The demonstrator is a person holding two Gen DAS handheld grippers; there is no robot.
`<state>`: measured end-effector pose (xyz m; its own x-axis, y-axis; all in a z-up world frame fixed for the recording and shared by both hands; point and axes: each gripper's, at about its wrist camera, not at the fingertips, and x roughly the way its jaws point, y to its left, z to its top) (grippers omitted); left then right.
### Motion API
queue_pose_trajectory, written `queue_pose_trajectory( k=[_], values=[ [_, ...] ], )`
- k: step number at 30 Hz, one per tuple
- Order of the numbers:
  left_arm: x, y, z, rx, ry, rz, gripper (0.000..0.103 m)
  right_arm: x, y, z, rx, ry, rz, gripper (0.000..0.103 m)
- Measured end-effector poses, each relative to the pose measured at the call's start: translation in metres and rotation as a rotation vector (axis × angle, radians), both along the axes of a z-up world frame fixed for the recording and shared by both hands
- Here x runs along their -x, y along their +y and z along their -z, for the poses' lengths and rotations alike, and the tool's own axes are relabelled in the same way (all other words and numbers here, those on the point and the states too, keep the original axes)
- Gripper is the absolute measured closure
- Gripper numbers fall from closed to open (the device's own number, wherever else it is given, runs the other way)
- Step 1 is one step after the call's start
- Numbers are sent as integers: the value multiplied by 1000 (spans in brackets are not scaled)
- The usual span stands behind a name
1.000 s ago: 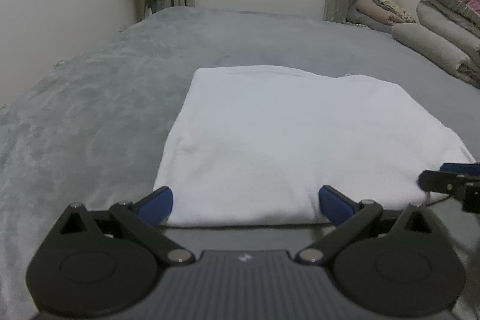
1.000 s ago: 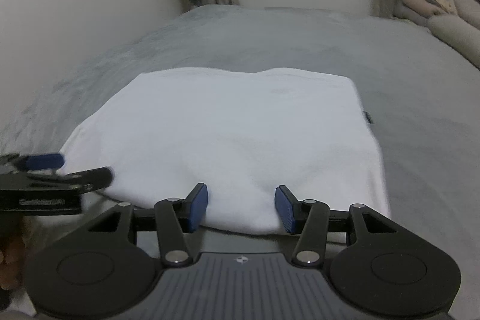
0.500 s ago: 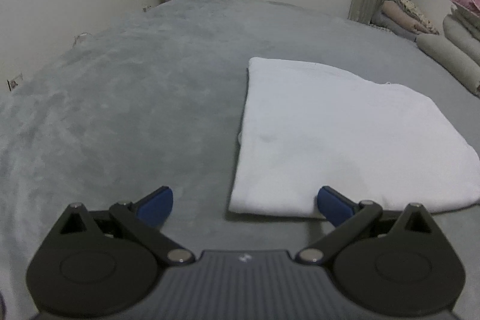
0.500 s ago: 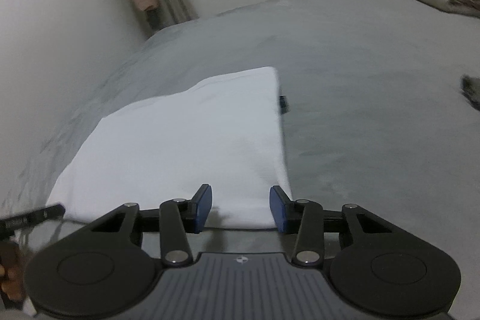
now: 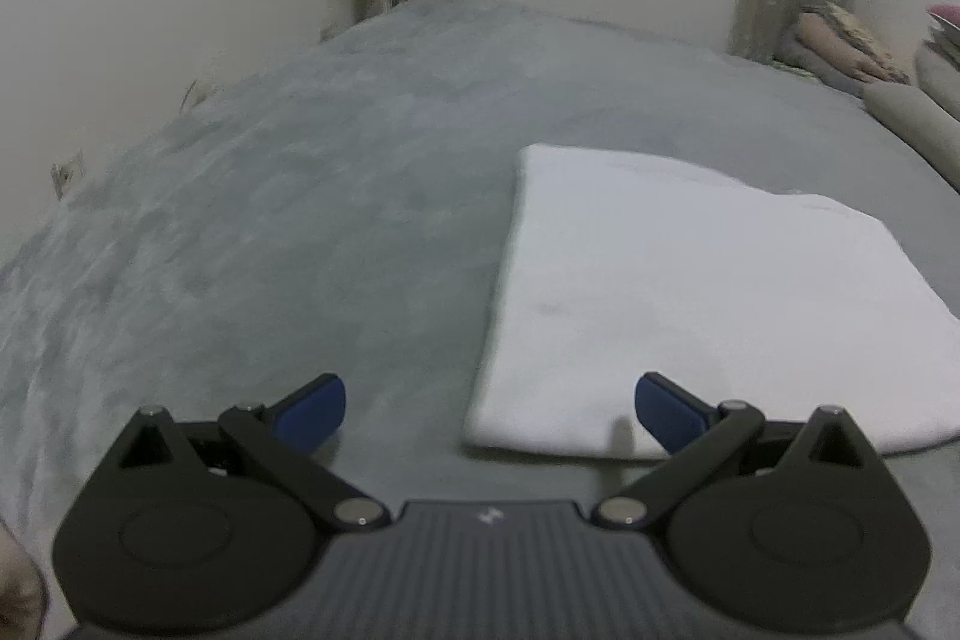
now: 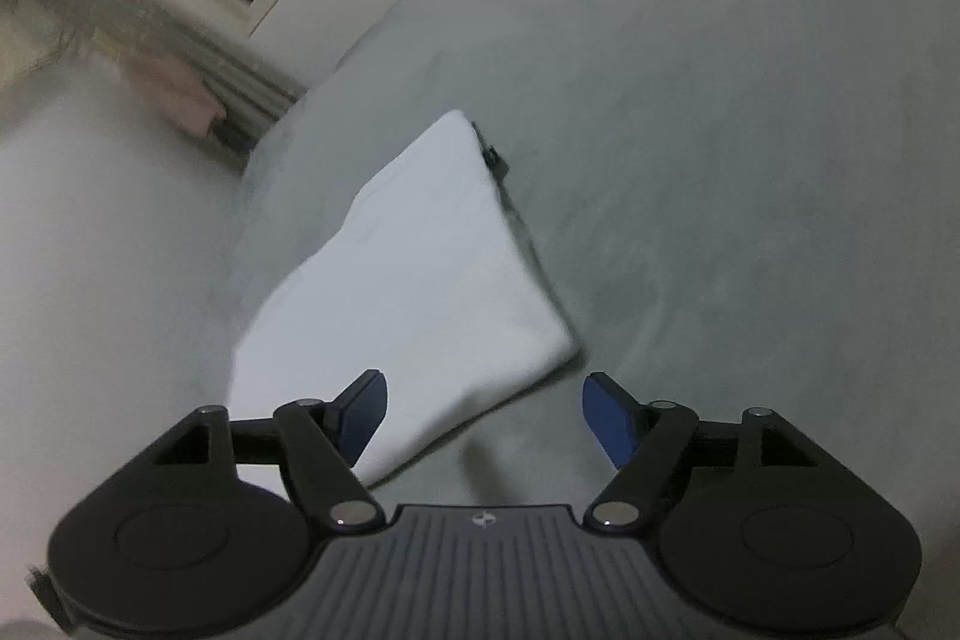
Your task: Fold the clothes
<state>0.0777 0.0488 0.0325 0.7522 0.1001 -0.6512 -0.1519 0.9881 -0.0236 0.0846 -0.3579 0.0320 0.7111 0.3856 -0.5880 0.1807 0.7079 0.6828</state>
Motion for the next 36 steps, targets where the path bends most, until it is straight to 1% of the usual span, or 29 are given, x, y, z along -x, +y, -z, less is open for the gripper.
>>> queue_pose_trajectory(
  k=[4,5,9,12,14,15,16,20,22,24,26,27,28,29,32,36],
  values=[
    [-1,-47,1,-99,-48,71,0,2,17,6,-81,-26,9,29],
    [-2,-57,2,-119,-58,85,0,1,22,8,-83,-29,7,29],
    [-9,-86,3,-171,-86,128,0,-2,43,8,0,-73,8,26],
    [-15,-95,4,-197,-108,126,0,-7,51,10,7,-103,8,26],
    [-21,-101,14,-212,-74,131,0,-11,55,13,3,-114,23,26],
    [-22,-101,20,-207,-66,135,0,-13,56,15,5,-119,30,26],
    [-22,-99,24,-186,-74,135,0,-14,58,15,7,-126,36,26],
    [-27,-82,26,-64,-44,136,0,-15,63,15,21,-157,56,26],
    [-27,-80,28,-61,-45,137,0,-15,65,15,33,-169,61,26],
    [-27,-82,29,-81,-49,137,0,-16,68,14,68,-173,50,33],
    [-28,-80,30,-75,-49,137,0,-16,68,14,101,-164,51,59],
    [-31,-77,31,-66,-47,137,0,-16,67,14,115,-158,56,64],
    [-32,-76,31,-61,-47,136,0,-16,66,15,120,-152,62,71],
    [-30,-75,30,-61,-47,136,0,-17,64,16,107,-148,71,75],
    [-28,-77,30,-71,-52,135,0,-17,60,18,75,-151,82,75],
    [-26,-77,31,-64,-55,135,0,-17,58,24,50,-157,116,74]
  ],
)
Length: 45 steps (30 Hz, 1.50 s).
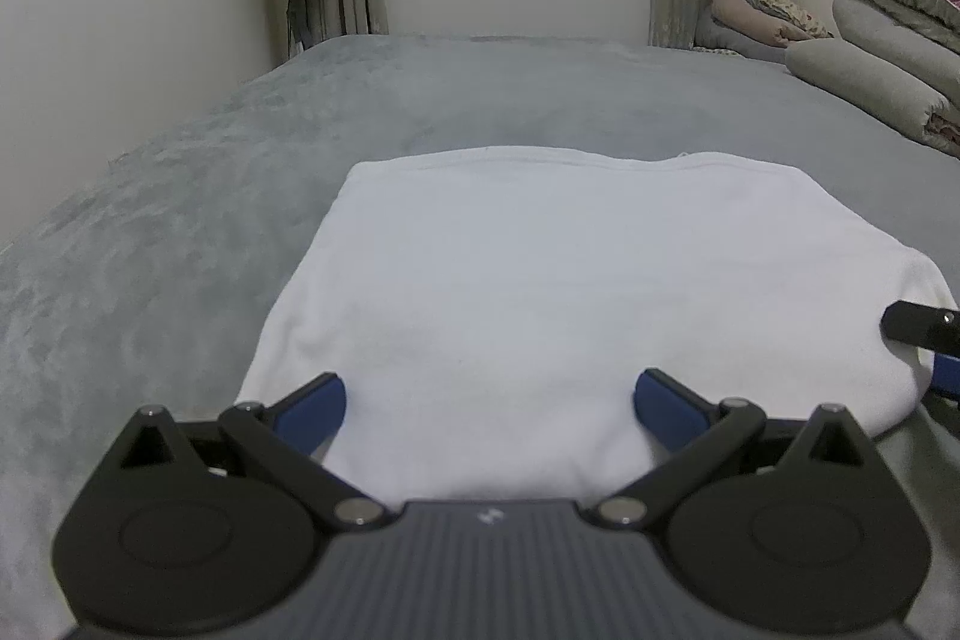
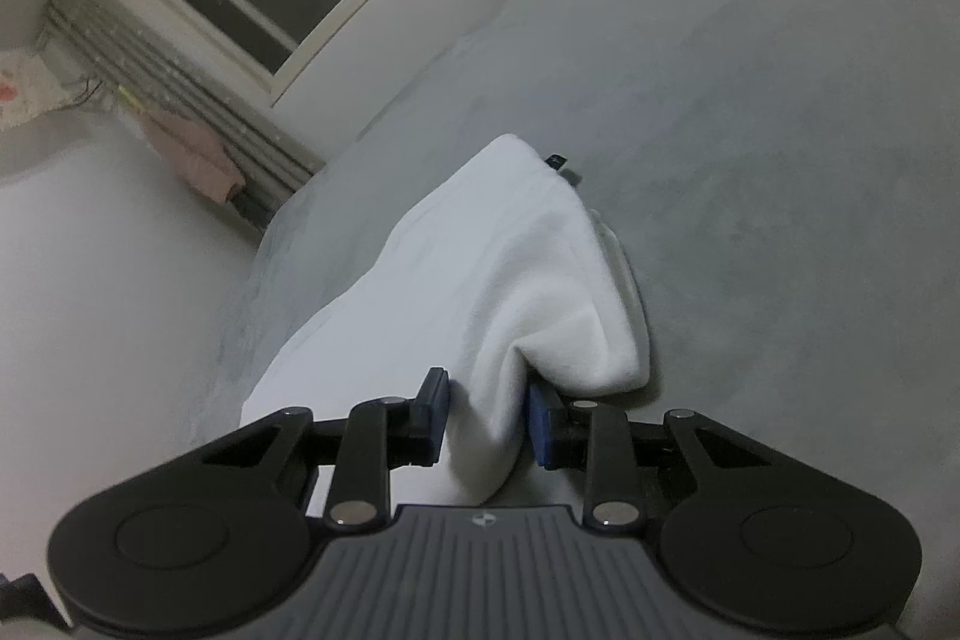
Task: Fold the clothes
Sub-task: 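Close the right gripper on the shirt corner and lift it off the bed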
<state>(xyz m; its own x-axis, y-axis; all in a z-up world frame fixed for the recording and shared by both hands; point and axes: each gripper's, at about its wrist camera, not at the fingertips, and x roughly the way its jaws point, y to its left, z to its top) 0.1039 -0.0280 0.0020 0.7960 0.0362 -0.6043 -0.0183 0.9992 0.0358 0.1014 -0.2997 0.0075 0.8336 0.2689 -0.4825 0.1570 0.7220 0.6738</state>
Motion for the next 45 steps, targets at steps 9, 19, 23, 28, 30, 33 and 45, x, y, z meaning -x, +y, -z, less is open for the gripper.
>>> queue_pose_trajectory(
  k=[9,19,23,28,30,33,45],
  values=[
    [0,2,-1,8,-3,0,0,8,-14,1,-37,-3,23,76],
    [-2,3,0,15,-4,0,0,15,-56,6,-137,7,170,75],
    [-1,3,0,18,-4,0,0,22,-63,2,-158,3,218,73],
    [-1,3,0,16,-6,-1,0,27,-87,-5,-186,11,238,64],
    [0,3,1,17,-6,-1,0,26,-94,1,-213,51,223,65],
    [0,3,2,16,-6,-1,0,26,-95,4,-211,56,202,64],
    [0,2,2,9,-7,-2,0,25,-61,9,-118,25,75,59]
  ],
)
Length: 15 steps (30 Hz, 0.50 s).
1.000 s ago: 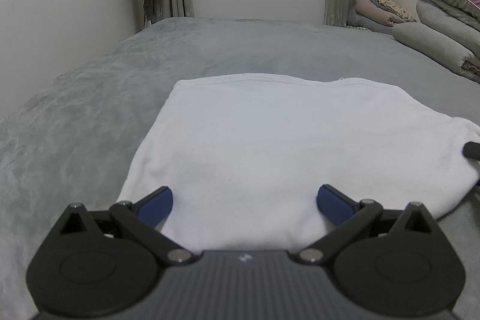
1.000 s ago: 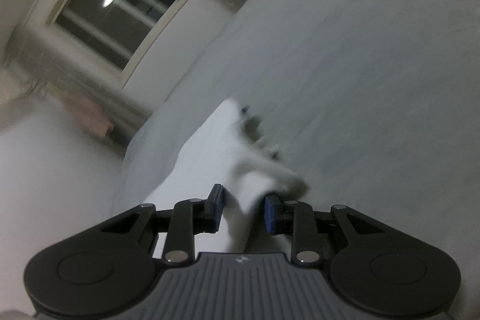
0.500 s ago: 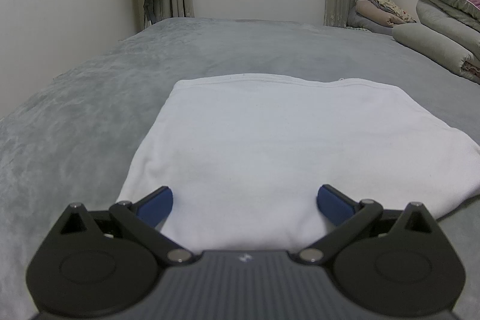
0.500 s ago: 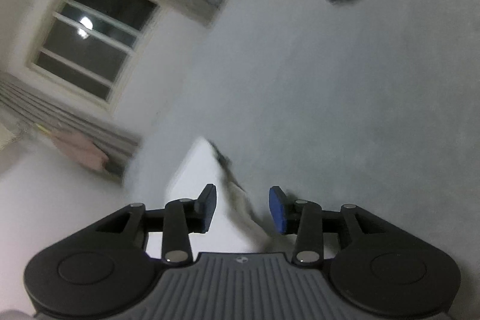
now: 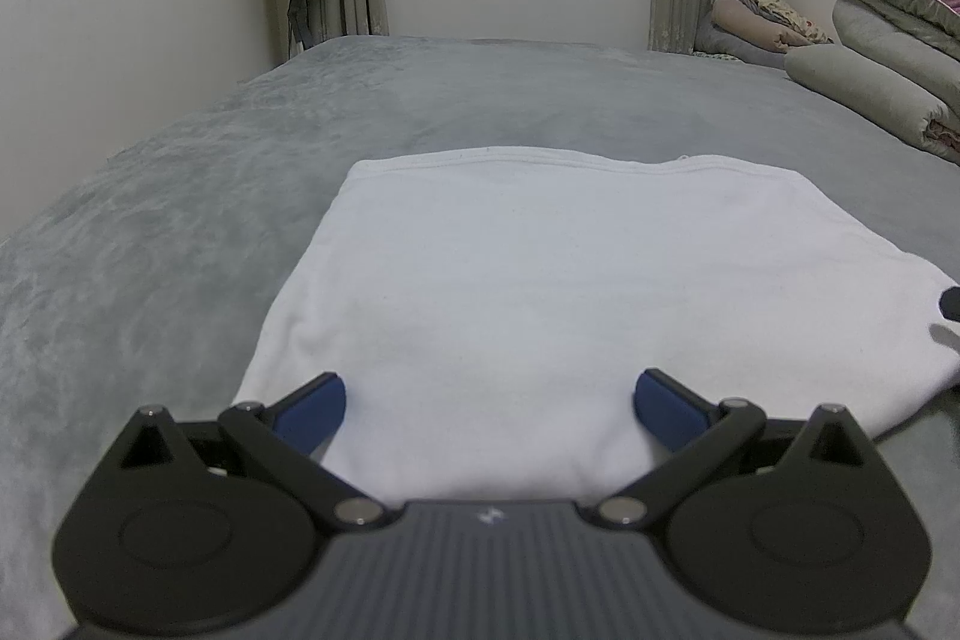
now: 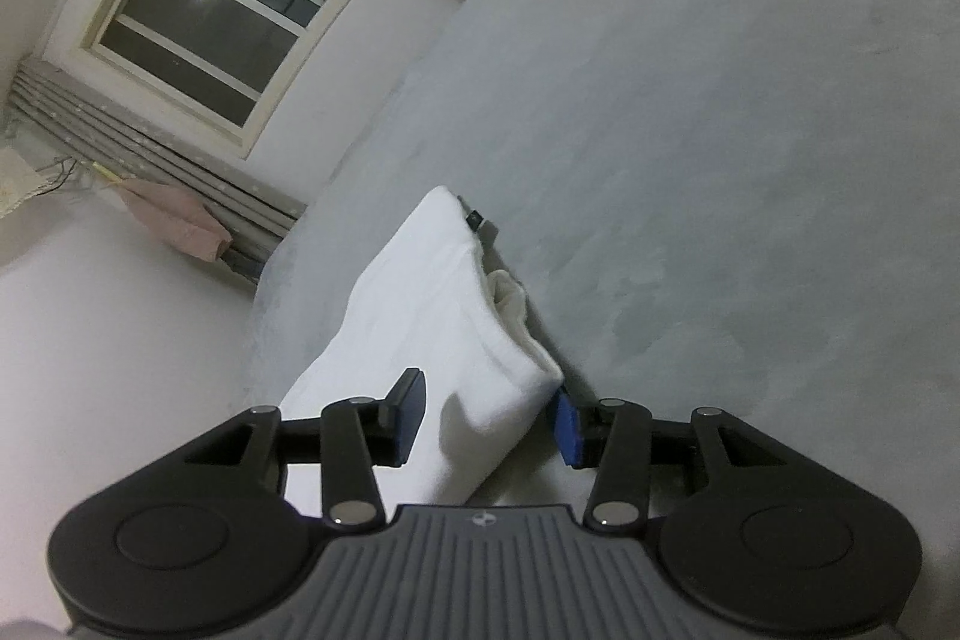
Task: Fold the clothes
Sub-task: 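Close the right gripper on the shirt corner and lift it off the bed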
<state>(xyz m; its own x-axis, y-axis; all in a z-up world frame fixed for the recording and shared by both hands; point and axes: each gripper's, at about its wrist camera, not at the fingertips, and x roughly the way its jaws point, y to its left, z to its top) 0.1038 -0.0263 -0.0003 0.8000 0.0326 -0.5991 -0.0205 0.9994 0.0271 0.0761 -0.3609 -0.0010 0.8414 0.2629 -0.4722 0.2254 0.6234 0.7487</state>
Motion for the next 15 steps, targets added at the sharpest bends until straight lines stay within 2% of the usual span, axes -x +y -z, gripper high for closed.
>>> queue_pose_trajectory(
  k=[1,4,5,10,12,13,15],
  values=[
    [0,0,0,0,0,0,0,0,2,0,0,-9,-8,59],
    [-1,1,0,3,1,1,0,0,6,3,-17,-20,-24,76],
    [-1,1,0,3,1,1,0,0,6,4,-28,-18,-23,79],
    [-1,2,0,4,1,1,0,1,1,4,-90,-51,0,80],
    [-1,2,0,3,1,1,0,-1,7,1,-76,-59,-12,79],
    [-1,2,0,3,1,0,0,-5,11,1,-52,-47,-16,73],
    [-1,2,0,3,1,0,0,-8,17,1,-8,-32,-23,72]
  ],
)
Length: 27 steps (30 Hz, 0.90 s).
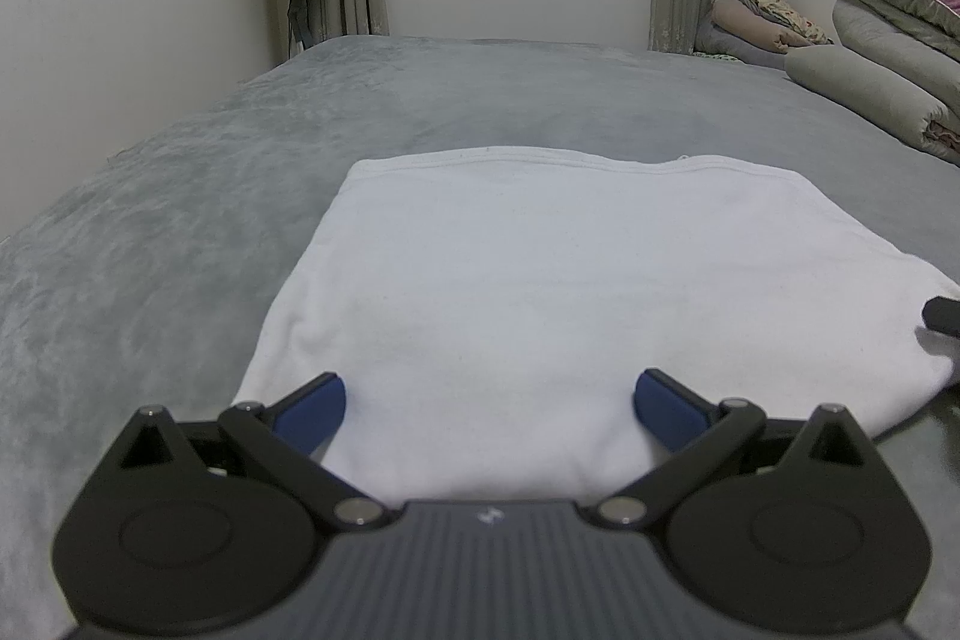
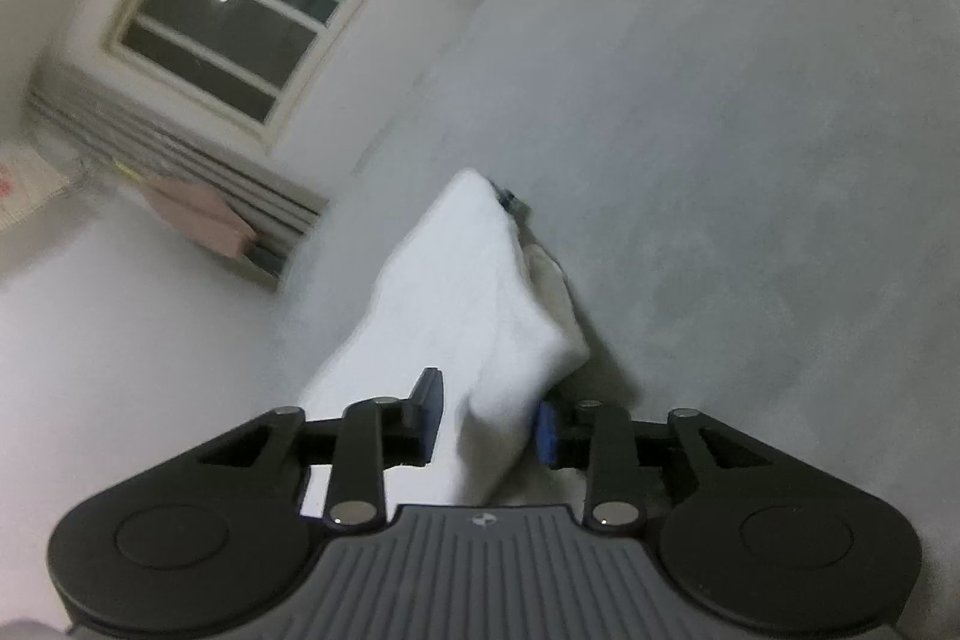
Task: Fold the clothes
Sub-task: 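Close the right gripper on the shirt corner and lift it off the bed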
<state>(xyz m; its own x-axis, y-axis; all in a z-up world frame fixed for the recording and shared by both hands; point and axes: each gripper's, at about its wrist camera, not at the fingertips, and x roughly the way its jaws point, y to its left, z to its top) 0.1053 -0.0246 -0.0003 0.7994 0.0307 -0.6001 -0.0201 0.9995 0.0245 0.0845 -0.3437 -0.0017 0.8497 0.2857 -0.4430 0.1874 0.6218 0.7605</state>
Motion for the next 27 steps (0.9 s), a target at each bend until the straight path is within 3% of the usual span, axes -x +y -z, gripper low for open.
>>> queue_pose_trajectory(
  k=[4,6,10,12,14,19,22,27],
  values=[
    [0,1,0,-3,-1,0,0,-8,11,-5,62,-17,-14,72],
    [0,1,1,-5,-2,0,0,-13,18,-6,96,-27,-27,85],
    [0,0,1,-4,-2,-1,0,-16,25,-16,79,-65,-21,88],
    [0,-1,2,-8,-4,-2,0,-20,27,-16,65,-47,-20,82],
    [1,-1,1,-12,-6,-2,0,-23,29,-15,55,-32,-17,57],
    [1,-2,2,-13,-7,-3,0,-28,41,-10,125,-60,-38,58],
    [1,-2,2,-13,-9,-4,0,-27,52,-17,202,-104,-45,84],
    [0,-3,2,-16,-9,-4,0,-21,58,-32,261,-170,-78,87]
  ],
)
